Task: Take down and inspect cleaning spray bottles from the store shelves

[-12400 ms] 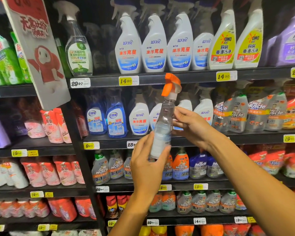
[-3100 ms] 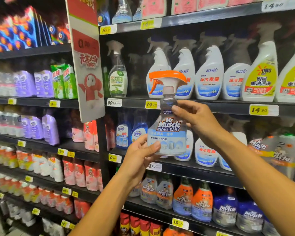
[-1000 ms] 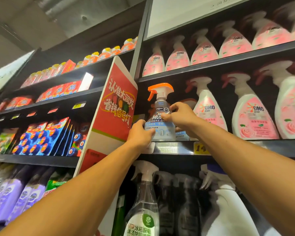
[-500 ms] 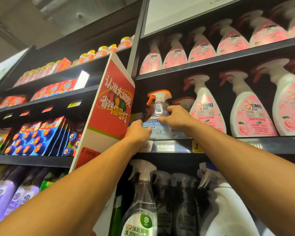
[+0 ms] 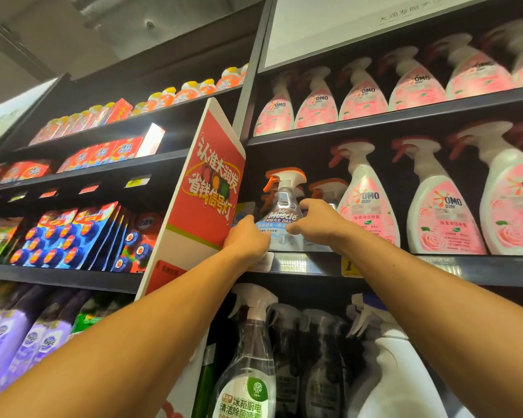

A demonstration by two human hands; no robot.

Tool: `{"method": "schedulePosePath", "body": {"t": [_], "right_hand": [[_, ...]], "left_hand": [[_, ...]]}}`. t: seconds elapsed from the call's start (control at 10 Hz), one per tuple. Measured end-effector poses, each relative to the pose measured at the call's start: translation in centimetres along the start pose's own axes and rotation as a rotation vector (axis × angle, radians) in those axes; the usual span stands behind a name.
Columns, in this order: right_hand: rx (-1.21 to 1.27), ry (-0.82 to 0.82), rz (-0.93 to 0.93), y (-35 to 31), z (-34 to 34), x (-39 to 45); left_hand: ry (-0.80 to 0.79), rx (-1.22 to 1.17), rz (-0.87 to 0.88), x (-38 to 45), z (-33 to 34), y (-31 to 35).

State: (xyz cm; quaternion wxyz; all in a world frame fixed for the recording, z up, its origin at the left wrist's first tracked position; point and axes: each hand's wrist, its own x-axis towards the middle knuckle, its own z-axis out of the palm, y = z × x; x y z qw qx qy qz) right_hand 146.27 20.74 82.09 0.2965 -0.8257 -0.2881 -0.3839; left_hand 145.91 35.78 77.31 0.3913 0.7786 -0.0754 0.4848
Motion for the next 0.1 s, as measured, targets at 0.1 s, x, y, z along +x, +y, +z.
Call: {"method": "schedulePosePath", "body": {"t": [0.1], "right_hand": [[0.057, 0.023, -0.004, 0.11, -0.52, -0.50]], "left_hand": [[0.061, -0.076, 0.034, -0.38, -0.22, -0.55]]}}
